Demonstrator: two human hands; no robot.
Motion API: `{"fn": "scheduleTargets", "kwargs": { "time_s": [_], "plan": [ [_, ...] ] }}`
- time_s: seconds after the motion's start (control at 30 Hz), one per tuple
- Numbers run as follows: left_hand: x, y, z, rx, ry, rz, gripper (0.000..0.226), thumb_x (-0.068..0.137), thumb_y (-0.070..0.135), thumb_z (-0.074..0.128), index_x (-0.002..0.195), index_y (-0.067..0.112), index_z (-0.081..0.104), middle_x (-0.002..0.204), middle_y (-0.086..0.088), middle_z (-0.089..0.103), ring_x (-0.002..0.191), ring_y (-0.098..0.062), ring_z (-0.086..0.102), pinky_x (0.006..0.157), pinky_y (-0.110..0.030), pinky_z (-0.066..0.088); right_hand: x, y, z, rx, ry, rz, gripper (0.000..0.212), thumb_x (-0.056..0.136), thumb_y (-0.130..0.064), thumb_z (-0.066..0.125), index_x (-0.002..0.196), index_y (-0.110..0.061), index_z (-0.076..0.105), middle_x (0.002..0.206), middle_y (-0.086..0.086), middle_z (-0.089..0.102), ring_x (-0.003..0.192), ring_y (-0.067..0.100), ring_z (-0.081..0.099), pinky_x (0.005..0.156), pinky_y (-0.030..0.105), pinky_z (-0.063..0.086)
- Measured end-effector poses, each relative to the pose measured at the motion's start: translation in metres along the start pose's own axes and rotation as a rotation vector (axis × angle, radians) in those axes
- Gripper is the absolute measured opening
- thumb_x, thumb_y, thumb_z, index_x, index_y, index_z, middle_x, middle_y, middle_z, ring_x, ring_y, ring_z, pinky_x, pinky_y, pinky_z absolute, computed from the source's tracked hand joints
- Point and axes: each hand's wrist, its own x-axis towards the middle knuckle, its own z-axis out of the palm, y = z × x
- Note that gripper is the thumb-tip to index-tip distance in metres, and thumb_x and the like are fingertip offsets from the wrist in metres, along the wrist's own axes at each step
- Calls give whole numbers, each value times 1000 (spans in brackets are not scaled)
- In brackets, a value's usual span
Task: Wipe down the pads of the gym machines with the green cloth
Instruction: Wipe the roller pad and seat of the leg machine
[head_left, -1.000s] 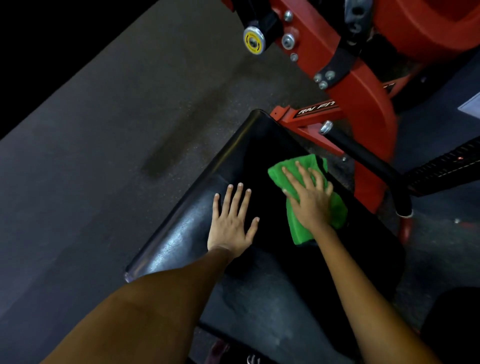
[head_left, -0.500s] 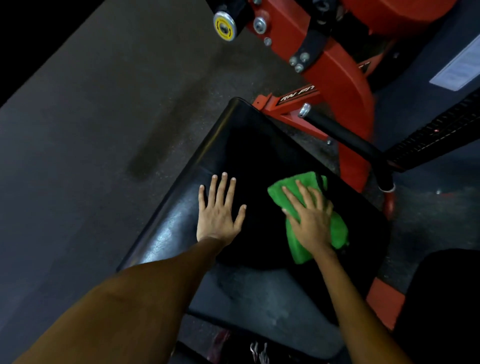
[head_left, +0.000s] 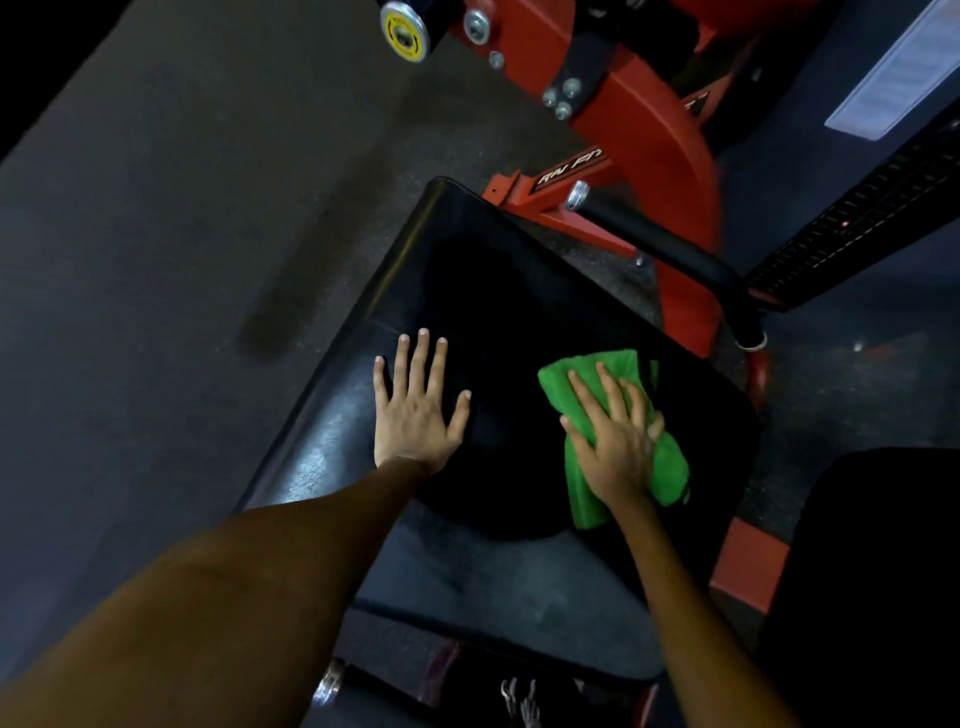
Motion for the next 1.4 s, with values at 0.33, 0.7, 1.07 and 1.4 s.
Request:
{"fn": "scheduleTargets", "kwargs": {
  "time_s": [0.33, 0.7, 1.07, 1.4],
  "plan": [
    [-2, 2, -1, 12, -14, 4, 72, 92, 54, 11, 152, 15, 10, 160, -8, 8, 147, -24, -1, 117, -46, -7, 20, -30, -6, 127, -26, 332, 58, 92, -45, 49, 146, -40, 29, 158, -2, 20, 141, 31, 18, 105, 62, 19],
    [-2, 1, 1, -32, 4, 10, 72, 93, 54, 16, 152, 13, 13, 160, -9, 10, 147, -26, 2, 117, -49, -3, -29, 23, -4, 128, 37, 504, 56, 90, -52, 42, 142, -30, 43, 154, 5, 32, 136, 37, 28, 99, 64, 25],
    [-1, 0, 0, -29, 4, 21, 71, 94, 53, 17, 152, 12, 15, 159, -10, 11, 147, -27, 4, 117, -50, 0, -113, -1, 19, -72, 6, -240, 62, 81, -42, 52, 141, -42, 35, 151, -5, 32, 128, 28, 35, 94, 64, 33],
    [-2, 0, 2, -20, 43, 30, 67, 97, 49, 29, 152, 14, 15, 160, -9, 10, 147, -26, 3, 117, -49, -2, -81, -60, 25, 80, 137, 277, 59, 88, -35, 57, 144, -32, 38, 151, 5, 36, 131, 38, 37, 95, 67, 29]
  ]
}}
